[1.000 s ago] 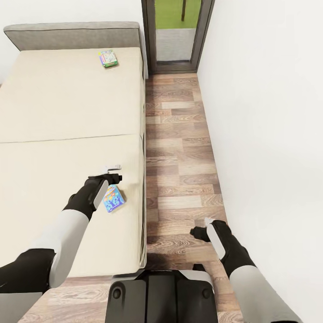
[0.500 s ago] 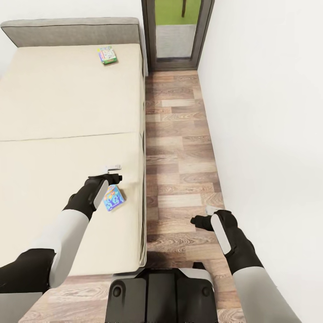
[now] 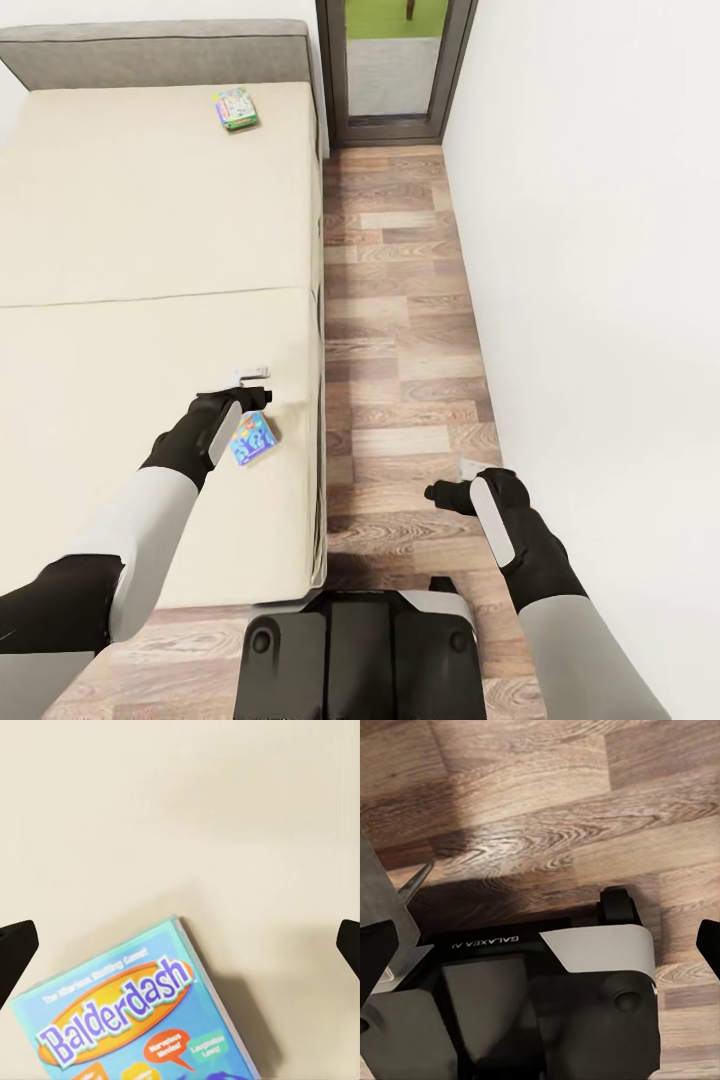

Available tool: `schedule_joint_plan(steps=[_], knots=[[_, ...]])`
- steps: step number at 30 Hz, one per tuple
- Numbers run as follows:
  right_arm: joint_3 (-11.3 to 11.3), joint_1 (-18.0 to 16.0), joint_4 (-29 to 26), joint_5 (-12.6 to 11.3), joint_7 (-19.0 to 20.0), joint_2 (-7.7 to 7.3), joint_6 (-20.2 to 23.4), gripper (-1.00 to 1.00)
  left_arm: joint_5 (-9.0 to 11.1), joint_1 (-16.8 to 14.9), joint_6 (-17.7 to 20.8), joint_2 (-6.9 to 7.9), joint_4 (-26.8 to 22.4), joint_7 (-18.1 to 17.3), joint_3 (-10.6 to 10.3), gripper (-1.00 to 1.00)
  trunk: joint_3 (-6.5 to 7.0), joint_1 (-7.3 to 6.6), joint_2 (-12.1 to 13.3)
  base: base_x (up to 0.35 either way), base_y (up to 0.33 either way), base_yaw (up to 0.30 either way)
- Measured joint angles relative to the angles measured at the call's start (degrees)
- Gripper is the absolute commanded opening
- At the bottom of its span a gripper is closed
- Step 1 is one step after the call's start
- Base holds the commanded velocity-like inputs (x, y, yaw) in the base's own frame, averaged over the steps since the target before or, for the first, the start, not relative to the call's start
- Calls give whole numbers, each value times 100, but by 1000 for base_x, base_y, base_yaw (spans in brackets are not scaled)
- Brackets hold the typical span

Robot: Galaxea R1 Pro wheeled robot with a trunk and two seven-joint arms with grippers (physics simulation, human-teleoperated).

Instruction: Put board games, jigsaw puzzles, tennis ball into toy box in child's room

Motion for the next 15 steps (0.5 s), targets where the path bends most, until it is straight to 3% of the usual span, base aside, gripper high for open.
schedule_joint_plan(steps=[15], knots=[[-5, 0, 0, 2, 1, -5, 19, 100, -7, 0, -39, 16, -12, 8, 9, 100, -141, 0, 0, 0, 0, 0]])
